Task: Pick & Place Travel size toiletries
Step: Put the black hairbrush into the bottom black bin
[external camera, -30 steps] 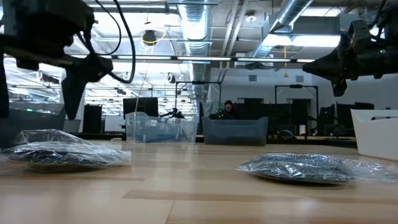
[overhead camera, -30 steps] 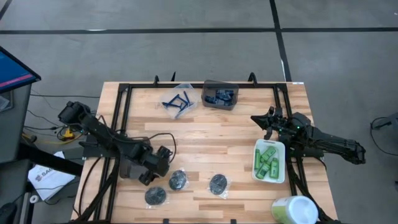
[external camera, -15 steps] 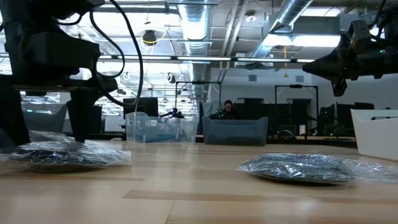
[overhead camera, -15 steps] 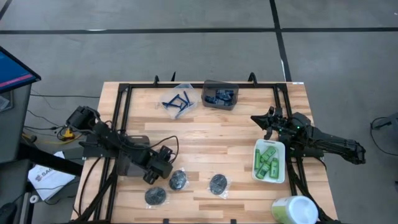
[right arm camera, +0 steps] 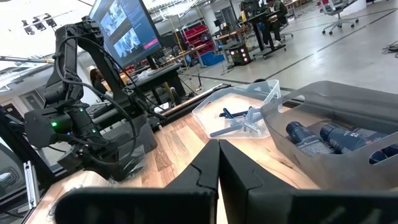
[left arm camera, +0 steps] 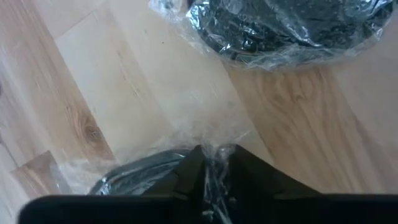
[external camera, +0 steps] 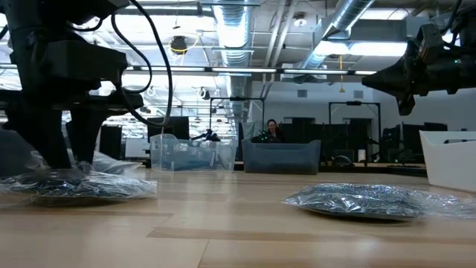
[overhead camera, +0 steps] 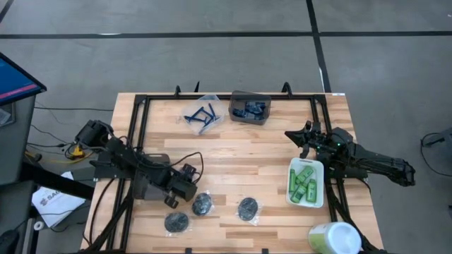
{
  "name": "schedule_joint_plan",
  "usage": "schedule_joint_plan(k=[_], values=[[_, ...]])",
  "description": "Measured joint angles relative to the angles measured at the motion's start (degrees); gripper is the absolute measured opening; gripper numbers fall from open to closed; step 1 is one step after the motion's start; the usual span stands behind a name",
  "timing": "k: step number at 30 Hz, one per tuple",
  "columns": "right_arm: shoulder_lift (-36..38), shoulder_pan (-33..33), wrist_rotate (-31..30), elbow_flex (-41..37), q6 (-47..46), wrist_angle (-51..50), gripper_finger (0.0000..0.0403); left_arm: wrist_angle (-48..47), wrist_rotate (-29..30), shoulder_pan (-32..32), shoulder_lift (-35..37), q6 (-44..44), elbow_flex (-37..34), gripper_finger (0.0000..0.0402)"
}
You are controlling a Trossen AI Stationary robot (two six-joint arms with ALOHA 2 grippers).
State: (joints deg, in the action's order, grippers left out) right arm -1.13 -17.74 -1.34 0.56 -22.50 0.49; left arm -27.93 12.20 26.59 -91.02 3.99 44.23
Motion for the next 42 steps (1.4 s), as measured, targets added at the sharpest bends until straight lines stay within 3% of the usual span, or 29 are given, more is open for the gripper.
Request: schedule_joint_plan(k=[9,15,28,33,39,42], values=[[0.0,0.0,0.0,0.0,0.0,0.0,0.0000,0.3,0.1,0.0,6.3,0.0,0.7,0.0006],[0.0,0.0,0.0,0.0,0.0,0.0,0.0000,0.1,2.3,-0.3,17.4,-1.7,0.8,0.0003],[0.0,0.0,0.0,0.0,0.0,0.0,0.0000,-6.0,4.7,-0.3,44.9,-21.4,0.8,0.0002],[0.0,0.0,0.0,0.0,0.0,0.0,0.0000,-8.9,-2.1,-0.3,52.4,-29.8,0.8,0.0002],[0.0,0.0,0.0,0.0,0.0,0.0,0.0000,-20.6,-16.4,-0.3,57.3,-43.9,0.8,0.0001],[0.0,0.0,0.0,0.0,0.0,0.0,0.0000,-27.8,-18.1,-0.3,58.0,-48.6,0.8,0.0001]])
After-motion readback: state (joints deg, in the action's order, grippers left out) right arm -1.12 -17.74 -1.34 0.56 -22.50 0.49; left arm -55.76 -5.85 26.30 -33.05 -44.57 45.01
